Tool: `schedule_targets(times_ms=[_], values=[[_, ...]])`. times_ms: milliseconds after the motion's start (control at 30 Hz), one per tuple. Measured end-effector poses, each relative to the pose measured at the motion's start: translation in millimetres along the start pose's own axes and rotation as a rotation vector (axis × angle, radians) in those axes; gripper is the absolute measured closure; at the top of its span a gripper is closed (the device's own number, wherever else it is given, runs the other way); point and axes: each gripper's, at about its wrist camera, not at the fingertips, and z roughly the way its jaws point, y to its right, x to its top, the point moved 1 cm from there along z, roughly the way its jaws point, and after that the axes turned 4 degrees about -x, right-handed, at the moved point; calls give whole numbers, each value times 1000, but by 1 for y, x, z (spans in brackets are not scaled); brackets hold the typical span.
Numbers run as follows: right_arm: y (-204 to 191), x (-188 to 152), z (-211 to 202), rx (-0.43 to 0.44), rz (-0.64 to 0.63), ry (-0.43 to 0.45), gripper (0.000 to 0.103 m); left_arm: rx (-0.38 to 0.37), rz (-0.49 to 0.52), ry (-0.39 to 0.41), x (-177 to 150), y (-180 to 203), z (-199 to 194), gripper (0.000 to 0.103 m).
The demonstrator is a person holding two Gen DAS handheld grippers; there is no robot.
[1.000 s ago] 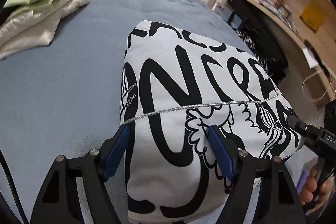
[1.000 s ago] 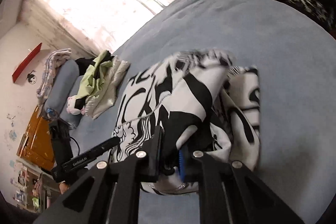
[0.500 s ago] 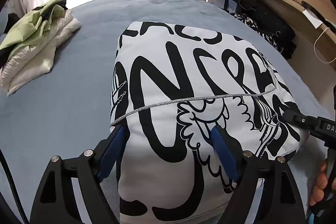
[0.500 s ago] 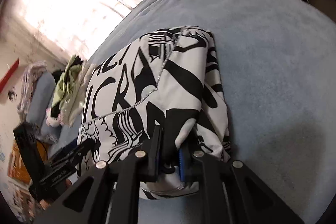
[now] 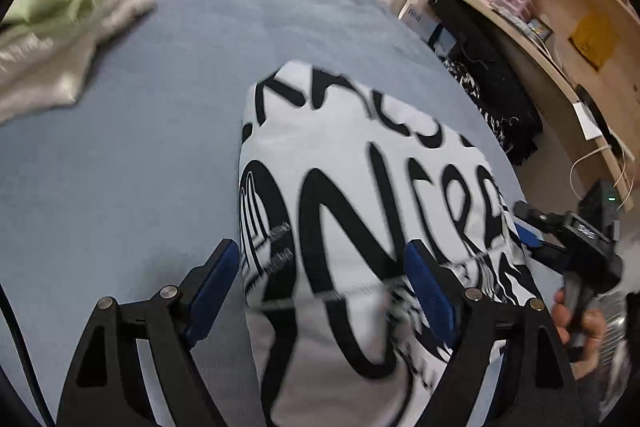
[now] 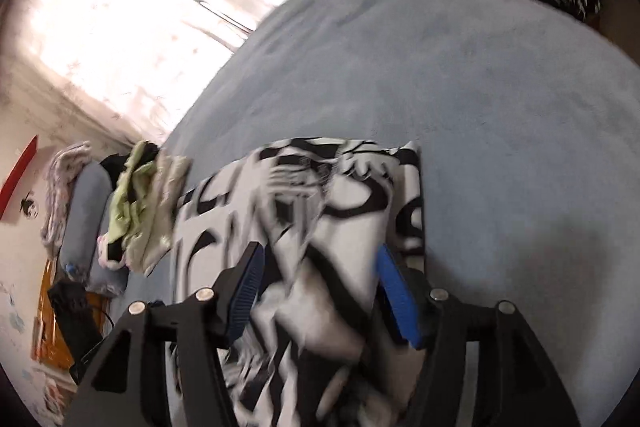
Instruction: Fold large clothes
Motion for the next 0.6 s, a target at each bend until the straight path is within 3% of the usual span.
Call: schedule_targets(times_ms=[100,167,200,233,433,600], values=[[4,9,26,57,22,-40,44,-66,-43,-33,8,-19,20,20],[3,10,32,64,0,-33,65,-104,-69,-38,11,-28,29,20],[3,11,30,54,-10,-18,87,-110,-78,-35,12,-29,31,20],[3,11,24,45,-15,8,94,-109,-82,-32,12,-28,32,20],[-13,4,-13,-102,-151,156,98,59,42,16,7,14,39,16],[-1,1,25,-195,-159,67,97,119,59,19,7,20,49,13]])
